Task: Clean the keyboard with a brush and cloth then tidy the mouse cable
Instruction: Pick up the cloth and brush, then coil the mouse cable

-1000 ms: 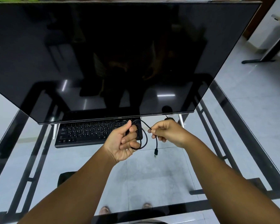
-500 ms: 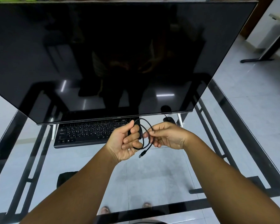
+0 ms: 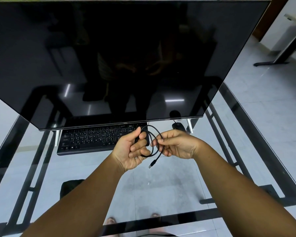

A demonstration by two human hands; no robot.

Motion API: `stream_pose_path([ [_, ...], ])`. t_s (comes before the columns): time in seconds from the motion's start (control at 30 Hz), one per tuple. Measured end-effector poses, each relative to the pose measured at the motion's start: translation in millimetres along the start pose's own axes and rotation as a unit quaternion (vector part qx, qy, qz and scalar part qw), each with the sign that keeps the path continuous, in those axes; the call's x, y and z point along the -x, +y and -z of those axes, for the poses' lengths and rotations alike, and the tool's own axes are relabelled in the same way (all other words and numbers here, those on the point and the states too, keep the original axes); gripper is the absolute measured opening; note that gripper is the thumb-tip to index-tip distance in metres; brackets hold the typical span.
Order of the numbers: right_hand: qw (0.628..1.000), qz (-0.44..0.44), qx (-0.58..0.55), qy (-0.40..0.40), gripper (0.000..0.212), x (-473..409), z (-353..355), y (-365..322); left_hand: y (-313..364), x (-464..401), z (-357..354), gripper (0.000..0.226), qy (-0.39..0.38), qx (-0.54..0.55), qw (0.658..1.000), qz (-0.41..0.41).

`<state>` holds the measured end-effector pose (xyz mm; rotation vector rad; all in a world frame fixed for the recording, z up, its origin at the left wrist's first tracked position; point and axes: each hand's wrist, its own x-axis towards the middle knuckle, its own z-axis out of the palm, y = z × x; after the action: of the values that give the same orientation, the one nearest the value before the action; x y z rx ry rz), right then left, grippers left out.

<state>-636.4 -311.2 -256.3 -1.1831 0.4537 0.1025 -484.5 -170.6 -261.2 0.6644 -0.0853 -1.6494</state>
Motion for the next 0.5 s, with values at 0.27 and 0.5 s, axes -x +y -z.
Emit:
stream_pose_path([
  [0.27,0.999,-0.005,-0.039,-0.009,0.017,4,0,3,-8,-1,-12,0.033,0.089,-0.088,0.99,-0.058],
  [0.5,0.998,-0.014,-0.036,0.044,0.012,7,0,7,-13,-3,-19,0.024,0.181,-0.258,0.942,-0.112],
])
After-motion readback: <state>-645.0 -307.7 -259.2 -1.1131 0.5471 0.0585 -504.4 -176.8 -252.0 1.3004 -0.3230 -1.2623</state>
